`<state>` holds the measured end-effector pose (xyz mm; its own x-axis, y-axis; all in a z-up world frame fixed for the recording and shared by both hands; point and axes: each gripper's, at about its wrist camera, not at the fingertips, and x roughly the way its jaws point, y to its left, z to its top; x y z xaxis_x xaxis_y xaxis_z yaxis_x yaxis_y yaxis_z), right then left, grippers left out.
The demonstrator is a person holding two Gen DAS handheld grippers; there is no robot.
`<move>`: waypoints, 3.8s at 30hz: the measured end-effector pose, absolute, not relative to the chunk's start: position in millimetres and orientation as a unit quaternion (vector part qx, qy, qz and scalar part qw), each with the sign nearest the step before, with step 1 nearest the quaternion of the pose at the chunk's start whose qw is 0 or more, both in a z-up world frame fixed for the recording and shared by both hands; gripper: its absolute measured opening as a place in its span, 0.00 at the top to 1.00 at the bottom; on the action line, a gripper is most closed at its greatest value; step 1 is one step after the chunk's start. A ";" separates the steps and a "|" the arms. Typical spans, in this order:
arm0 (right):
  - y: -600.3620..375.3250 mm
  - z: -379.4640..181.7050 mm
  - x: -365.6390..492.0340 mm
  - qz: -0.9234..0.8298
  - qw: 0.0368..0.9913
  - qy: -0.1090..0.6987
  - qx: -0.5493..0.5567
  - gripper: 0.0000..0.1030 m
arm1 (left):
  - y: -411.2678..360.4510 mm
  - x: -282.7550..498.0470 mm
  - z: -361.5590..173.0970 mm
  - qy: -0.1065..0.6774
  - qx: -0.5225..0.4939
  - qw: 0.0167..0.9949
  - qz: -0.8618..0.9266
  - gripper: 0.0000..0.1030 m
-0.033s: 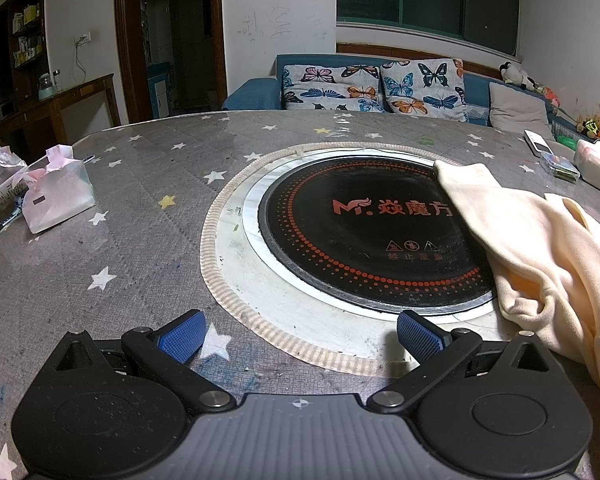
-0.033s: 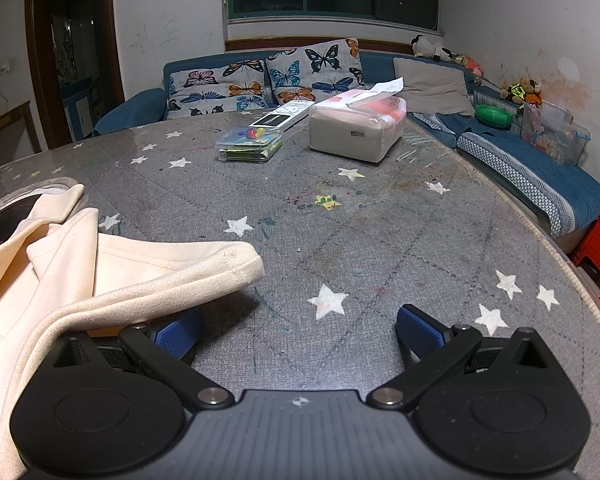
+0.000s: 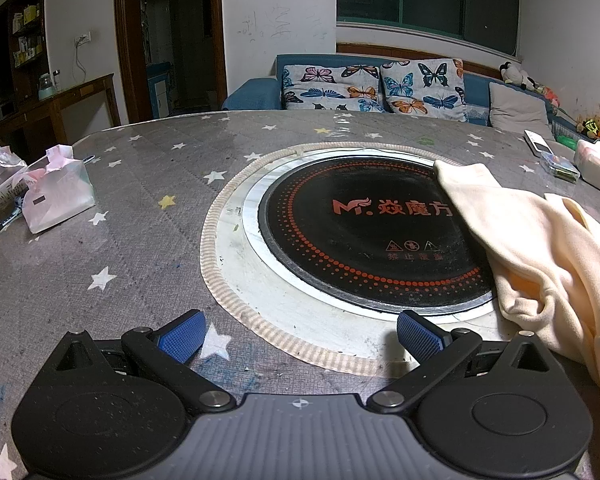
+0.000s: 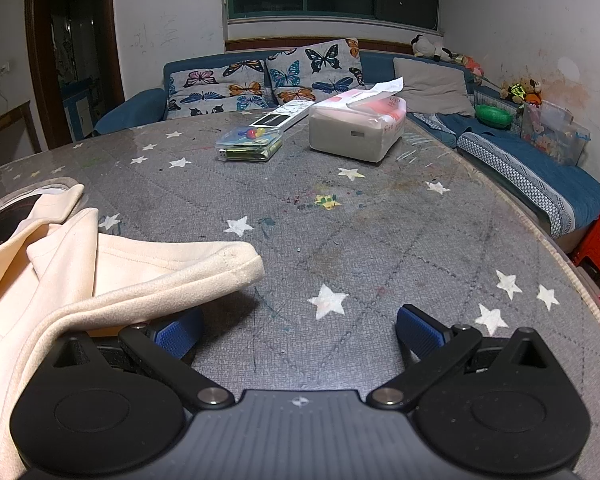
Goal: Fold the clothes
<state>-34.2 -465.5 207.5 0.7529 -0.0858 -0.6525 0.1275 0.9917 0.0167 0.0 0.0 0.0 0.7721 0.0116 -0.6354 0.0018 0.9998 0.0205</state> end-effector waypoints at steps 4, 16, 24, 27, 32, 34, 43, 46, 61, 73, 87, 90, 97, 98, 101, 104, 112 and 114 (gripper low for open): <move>-464.9 209.4 -34.6 -0.059 0.936 0.347 0.025 0.00 | 0.0 0.2 0.0 0.338 0.010 0.941 0.003 0.00; -463.4 231.1 -62.0 -0.060 0.941 0.333 0.019 0.00 | -2.5 1.7 -0.2 0.341 0.014 0.940 0.004 0.00; -448.0 255.5 -99.3 -0.021 0.947 0.319 0.029 0.00 | -12.2 -7.5 8.2 0.349 0.009 0.937 -0.007 0.00; -438.3 259.2 -112.1 -0.004 0.948 0.317 0.029 0.00 | -19.2 -14.0 12.4 0.351 0.007 0.936 -0.018 0.00; -423.4 263.8 -128.0 0.021 0.950 0.311 0.033 0.00 | -31.2 -24.7 19.5 0.352 0.004 0.935 -0.037 0.00; -416.8 264.7 -132.7 0.029 0.950 0.310 0.029 0.00 | -37.9 -29.4 23.2 0.350 0.004 0.936 -0.048 0.00; -397.4 264.4 -150.7 0.056 0.948 0.314 0.022 0.00 | -64.1 -46.4 35.2 0.349 0.010 0.933 -0.085 0.00; -393.7 264.5 -155.8 0.059 0.947 0.316 0.021 0.00 | -70.8 -51.9 37.2 0.351 0.014 0.932 -0.092 0.00; -375.4 262.9 -191.7 0.083 0.942 0.326 0.002 0.00 | -85.6 -91.9 45.5 0.345 0.040 0.929 -0.126 0.00; -369.7 258.8 -216.7 0.083 0.940 0.332 -0.003 0.00 | -96.6 -132.6 40.0 0.337 0.073 0.919 -0.191 0.00; -360.0 259.4 -233.4 0.084 0.941 0.327 -0.012 0.01 | -98.1 -150.6 32.5 0.337 0.085 0.917 -0.197 0.00; -359.6 258.7 -234.3 0.085 0.941 0.327 -0.011 0.01 | -98.9 -150.9 31.6 0.338 0.085 0.916 -0.197 0.00; -360.3 257.1 -235.8 0.086 0.941 0.328 -0.010 0.01 | -100.8 -151.3 30.8 0.341 0.086 0.916 -0.193 0.00; -360.3 256.6 -235.9 0.086 0.941 0.328 -0.010 0.01 | -101.0 -151.2 31.0 0.341 0.086 0.916 -0.192 0.00; -360.9 255.7 -235.7 0.086 0.940 0.329 -0.009 0.01 | -101.6 -151.0 31.4 0.341 0.086 0.917 -0.191 0.00; -360.8 255.2 -235.3 0.086 0.940 0.330 -0.009 0.01 | -102.3 -150.8 31.7 0.340 0.087 0.917 -0.190 0.00; -358.4 255.2 -233.1 0.088 0.939 0.332 -0.010 0.01 | -101.6 -148.1 31.9 0.341 0.086 0.916 -0.190 0.00; -358.0 255.0 -232.3 0.089 0.939 0.333 -0.011 0.03 | -101.5 -148.5 32.2 0.342 0.085 0.916 -0.190 0.00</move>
